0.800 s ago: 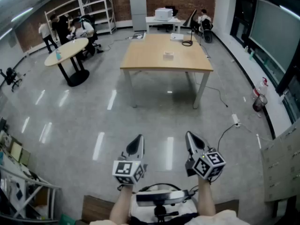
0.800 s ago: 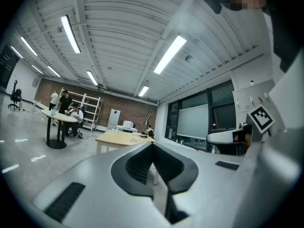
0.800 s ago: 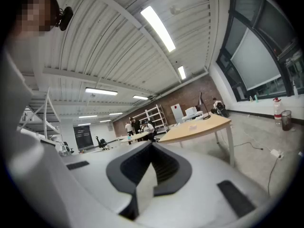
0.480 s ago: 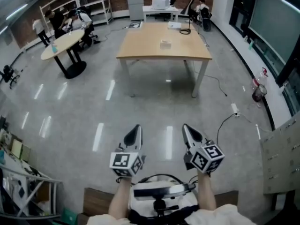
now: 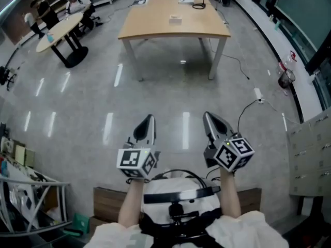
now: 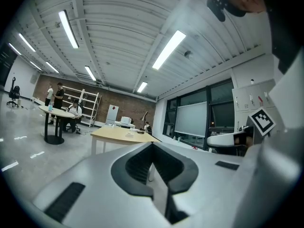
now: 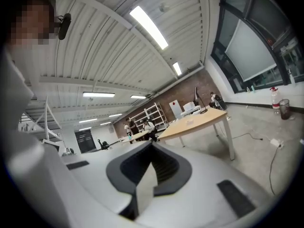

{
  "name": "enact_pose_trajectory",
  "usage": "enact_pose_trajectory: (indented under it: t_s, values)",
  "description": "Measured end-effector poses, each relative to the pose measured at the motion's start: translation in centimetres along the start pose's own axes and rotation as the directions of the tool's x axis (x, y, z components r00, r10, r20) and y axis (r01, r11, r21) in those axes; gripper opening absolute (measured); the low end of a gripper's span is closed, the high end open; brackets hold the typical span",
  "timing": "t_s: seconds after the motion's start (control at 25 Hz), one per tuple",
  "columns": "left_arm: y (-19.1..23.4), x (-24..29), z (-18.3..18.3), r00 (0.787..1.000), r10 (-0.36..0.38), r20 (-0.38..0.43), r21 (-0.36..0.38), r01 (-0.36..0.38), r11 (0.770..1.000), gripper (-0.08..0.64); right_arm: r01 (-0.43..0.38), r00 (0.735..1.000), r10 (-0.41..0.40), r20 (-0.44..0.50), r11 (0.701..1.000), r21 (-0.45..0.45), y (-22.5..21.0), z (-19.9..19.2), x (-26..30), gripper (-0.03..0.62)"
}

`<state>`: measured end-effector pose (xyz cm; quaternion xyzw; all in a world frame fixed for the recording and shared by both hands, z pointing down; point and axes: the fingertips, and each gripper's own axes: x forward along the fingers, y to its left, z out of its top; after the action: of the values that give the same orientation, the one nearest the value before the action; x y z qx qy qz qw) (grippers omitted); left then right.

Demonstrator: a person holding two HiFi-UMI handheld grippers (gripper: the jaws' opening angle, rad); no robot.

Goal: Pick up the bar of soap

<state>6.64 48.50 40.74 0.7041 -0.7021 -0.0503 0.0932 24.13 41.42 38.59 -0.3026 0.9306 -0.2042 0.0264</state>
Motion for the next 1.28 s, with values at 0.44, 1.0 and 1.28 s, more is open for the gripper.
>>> enact_pose_trajectory:
  t_s: [0.44, 1.0, 1.28]
  values:
    - [-4.0, 3.5, -3.3, 0.998, 0.012, -0.066, 0.033, -0.010, 0.999, 0.005, 0.000, 0.999, 0.000, -0.051, 1.000, 0.001, -5.8, -0.7, -2.3, 0.006]
    - [-1.3, 21.5, -5.7, 0.995, -0.025, -0.098, 0.011, 0.026, 1.000, 0.005, 0.064, 0.996, -0.063, -0.065, 0.998, 0.007, -19.0, 2.4, 8.2, 0.006]
    - [5.8, 36.4, -1.9, 0.998, -0.006, -0.060, -0.008, 0.005, 1.000, 0.005, 0.044, 0.995, -0.048, -0.088, 0.998, -0.044, -25.5, 8.1, 23.4, 0.006]
